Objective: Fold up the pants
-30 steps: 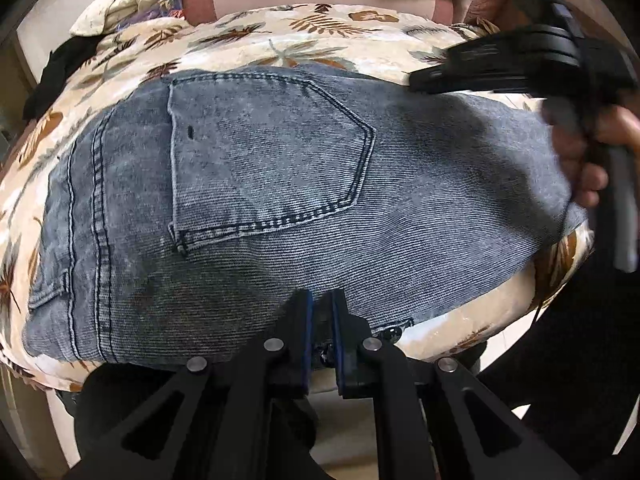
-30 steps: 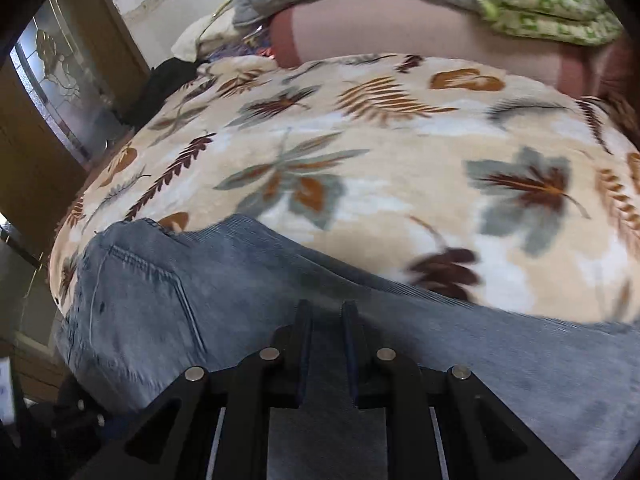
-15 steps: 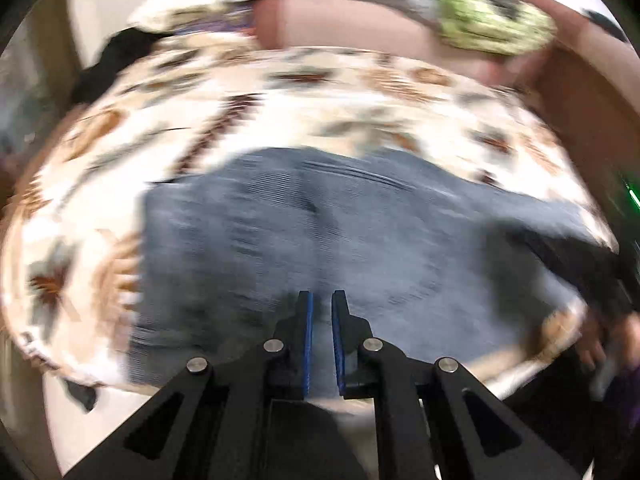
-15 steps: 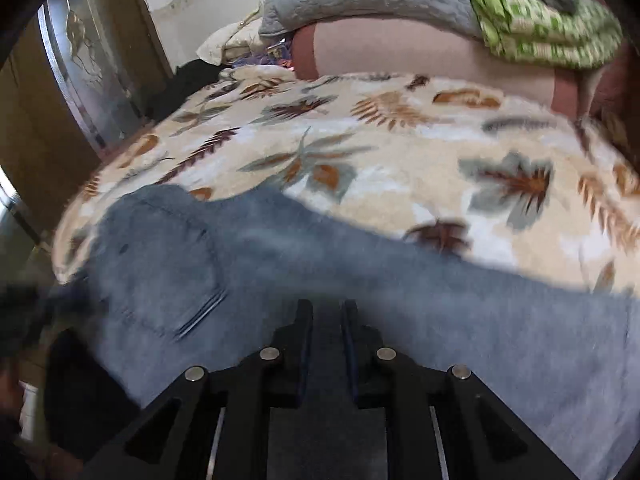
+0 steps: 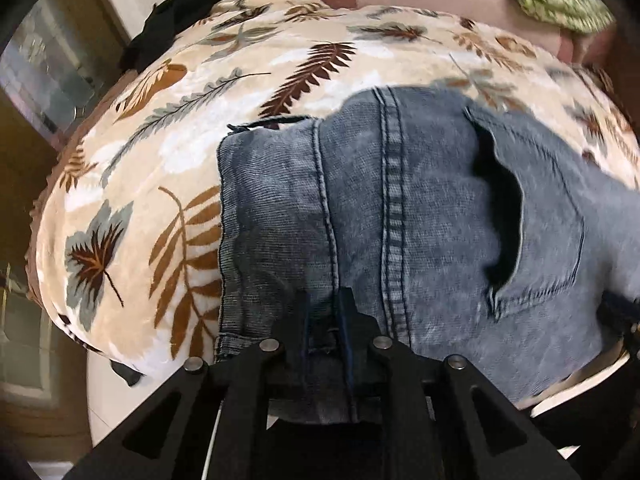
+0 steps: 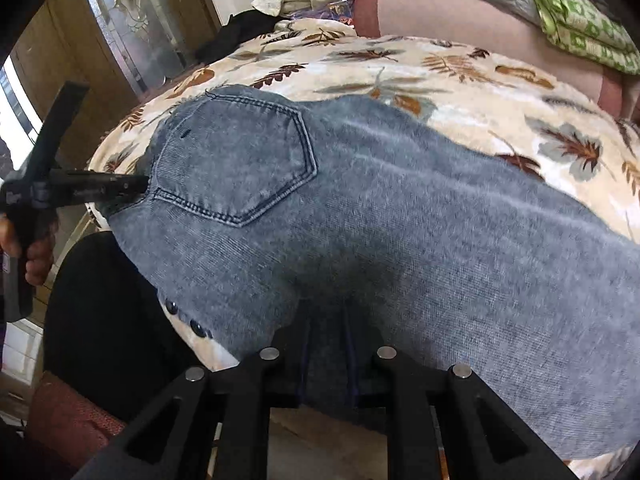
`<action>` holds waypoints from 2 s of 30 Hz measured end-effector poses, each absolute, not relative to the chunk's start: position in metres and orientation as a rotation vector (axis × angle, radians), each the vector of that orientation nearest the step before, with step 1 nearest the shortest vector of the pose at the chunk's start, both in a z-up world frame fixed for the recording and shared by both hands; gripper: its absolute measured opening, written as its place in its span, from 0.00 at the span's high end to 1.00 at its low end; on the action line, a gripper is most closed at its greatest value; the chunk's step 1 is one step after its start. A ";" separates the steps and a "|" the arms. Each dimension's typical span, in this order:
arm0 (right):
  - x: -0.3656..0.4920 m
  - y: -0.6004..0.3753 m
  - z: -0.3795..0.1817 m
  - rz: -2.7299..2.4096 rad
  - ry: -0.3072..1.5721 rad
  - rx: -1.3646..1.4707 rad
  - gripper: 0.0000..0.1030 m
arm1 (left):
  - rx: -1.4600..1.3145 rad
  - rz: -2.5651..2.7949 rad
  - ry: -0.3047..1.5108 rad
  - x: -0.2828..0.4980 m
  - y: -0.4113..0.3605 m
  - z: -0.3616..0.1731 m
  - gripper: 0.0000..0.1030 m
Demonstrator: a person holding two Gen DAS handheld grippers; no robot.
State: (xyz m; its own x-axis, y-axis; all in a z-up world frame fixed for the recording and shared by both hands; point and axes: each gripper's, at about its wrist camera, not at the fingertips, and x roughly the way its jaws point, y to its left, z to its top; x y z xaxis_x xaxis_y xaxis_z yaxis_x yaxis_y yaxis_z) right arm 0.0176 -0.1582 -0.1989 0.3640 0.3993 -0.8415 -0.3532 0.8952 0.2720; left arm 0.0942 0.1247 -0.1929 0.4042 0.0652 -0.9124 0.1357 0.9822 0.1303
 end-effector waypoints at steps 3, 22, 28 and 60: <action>0.011 -0.166 -0.203 0.500 1.119 0.098 0.82 | 0.183 -0.049 1.162 0.092 0.126 -0.195 0.83; 0.003 -0.268 -0.177 0.198 0.921 0.286 0.83 | 0.291 -0.226 0.976 0.053 0.014 -0.132 0.42; -0.011 -0.335 -0.180 -0.041 0.880 0.336 0.83 | 0.340 -0.379 1.052 0.054 -0.062 -0.166 0.42; -0.075 -0.524 -0.212 -0.057 0.852 1.127 0.46 | 0.320 -0.496 1.169 0.071 -0.174 -0.195 0.38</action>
State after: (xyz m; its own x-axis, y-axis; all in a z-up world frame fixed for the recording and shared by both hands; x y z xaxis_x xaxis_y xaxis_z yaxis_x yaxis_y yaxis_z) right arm -0.0752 -0.5236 -0.2124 0.6922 0.3653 -0.6225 0.4452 0.4628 0.7666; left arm 0.0714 -0.1743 -0.1954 0.3021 -0.2042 -0.9311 0.5281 0.8490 -0.0148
